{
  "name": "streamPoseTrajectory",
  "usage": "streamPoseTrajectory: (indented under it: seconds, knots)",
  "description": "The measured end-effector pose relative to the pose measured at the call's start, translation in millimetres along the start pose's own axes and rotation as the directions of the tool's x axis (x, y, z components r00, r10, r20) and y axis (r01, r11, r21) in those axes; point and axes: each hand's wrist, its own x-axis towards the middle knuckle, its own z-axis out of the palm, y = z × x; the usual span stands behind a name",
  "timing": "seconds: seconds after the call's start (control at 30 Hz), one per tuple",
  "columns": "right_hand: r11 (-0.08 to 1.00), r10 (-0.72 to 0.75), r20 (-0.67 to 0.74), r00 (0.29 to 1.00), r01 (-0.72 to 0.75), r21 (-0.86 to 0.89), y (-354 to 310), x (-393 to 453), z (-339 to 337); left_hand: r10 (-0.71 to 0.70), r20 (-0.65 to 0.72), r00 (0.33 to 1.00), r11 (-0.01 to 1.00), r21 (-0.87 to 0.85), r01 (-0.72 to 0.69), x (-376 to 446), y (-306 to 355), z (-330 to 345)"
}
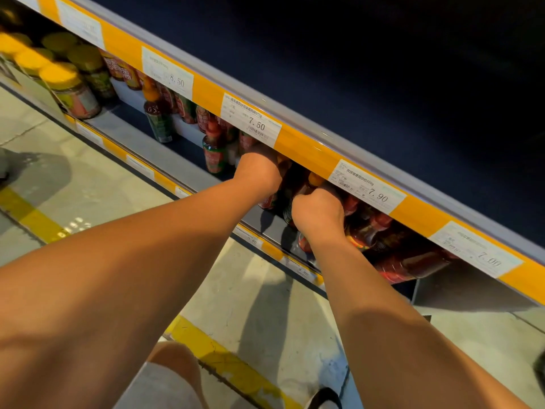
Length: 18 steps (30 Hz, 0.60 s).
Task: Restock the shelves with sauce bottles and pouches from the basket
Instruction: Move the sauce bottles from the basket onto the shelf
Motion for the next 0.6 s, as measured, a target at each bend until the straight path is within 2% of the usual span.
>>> streamPoseTrajectory:
  seconds: [0.03,0.1,0.23,0.33,0.4,0.5,0.6]
  knots:
    - [0.999,-0.001,-0.006,1.000,0.002,0.053,1.2,-2.0,0.8,0.022,0.004,1.000,0.998,0.055,-0.023,2.9,0.8,0.6]
    - [0.989,-0.001,-0.004,1.000,0.002,0.149,2.9,-7.0,2.4,-0.006,-0.053,0.999,1.000,0.014,0.007,5.3,0.5,3.9]
    - [0.984,-0.026,-0.015,1.000,0.028,0.178,9.4,-15.0,1.5,-0.086,-0.096,0.992,0.980,-0.185,0.067,2.5,0.6,15.0]
    - [0.981,-0.036,-0.016,0.999,0.038,0.192,12.7,-19.1,-1.1,-0.034,-0.148,0.988,0.943,-0.332,-0.018,-1.9,-3.4,15.4]
    - [0.975,-0.059,0.006,0.998,0.057,0.213,17.8,-20.9,-2.9,-0.075,-0.141,0.987,0.896,-0.444,0.005,-4.6,-9.2,16.7]
    - [0.988,-0.103,0.075,0.992,0.093,0.125,27.8,-22.9,-11.8,-0.195,-0.093,0.976,0.791,-0.604,0.100,-29.5,-16.4,24.6]
    - [0.972,-0.173,0.308,0.935,0.212,-0.097,36.4,-36.9,-29.4,-0.172,-0.064,0.983,0.692,-0.718,0.074,-72.7,-21.8,36.8]
